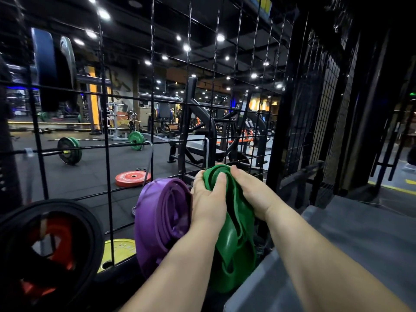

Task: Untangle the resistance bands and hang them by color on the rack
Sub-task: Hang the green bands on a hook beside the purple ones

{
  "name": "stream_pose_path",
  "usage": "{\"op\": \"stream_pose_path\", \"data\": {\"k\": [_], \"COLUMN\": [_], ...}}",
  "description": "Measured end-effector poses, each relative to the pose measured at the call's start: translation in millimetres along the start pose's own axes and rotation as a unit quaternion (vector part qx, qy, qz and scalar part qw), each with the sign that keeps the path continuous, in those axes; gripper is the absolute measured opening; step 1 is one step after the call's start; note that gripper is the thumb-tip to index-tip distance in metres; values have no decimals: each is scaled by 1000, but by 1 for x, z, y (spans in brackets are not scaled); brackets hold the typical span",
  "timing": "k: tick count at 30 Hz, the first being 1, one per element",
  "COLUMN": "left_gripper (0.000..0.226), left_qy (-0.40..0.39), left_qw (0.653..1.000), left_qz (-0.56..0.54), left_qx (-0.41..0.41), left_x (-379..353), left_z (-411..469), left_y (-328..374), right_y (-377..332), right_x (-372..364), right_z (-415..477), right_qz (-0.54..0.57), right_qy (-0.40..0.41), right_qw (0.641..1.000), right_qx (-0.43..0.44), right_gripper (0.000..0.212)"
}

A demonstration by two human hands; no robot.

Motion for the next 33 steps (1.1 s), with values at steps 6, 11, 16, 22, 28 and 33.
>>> {"op": "stream_pose_path", "data": {"k": [6, 11, 16, 22, 28, 33], "left_gripper": [38, 19, 67, 71, 62, 60], "left_qy": [9, 8, 7, -29, -53, -53], "left_qw": [996, 988, 1000, 995, 994, 985], "left_qz": [-80, -142, 6, 94, 87, 145], "left_qx": [35, 53, 6, -9, -42, -82], "left_x": [2, 0, 3, 5, 7, 7], "left_z": [0, 1, -7, -23, -38, -45], "left_y": [4, 5, 3, 3, -2, -7], "right_y": [-12, -12, -11, -10, -5, 1], "right_x": [-2, 3, 2, 7, 13, 14], "right_z": [-7, -7, -14, -17, -20, -25], "right_qz": [-55, -177, -217, -261, -287, -302], "right_qy": [18, 88, 125, 177, 221, 247], "right_qw": [997, 978, 966, 947, 931, 920], "right_qx": [46, 61, 58, 62, 52, 45], "right_gripper": [34, 41, 43, 42, 25, 25]}}
Point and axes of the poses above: each hand's wrist, its own z-axis towards the middle knuckle, its own x-axis out of the back of the hand, y = z × x, the point moved 6 cm from there along z, towards the middle knuckle, and after that the axes turned 10 degrees about -x, right-handed, at the moved point
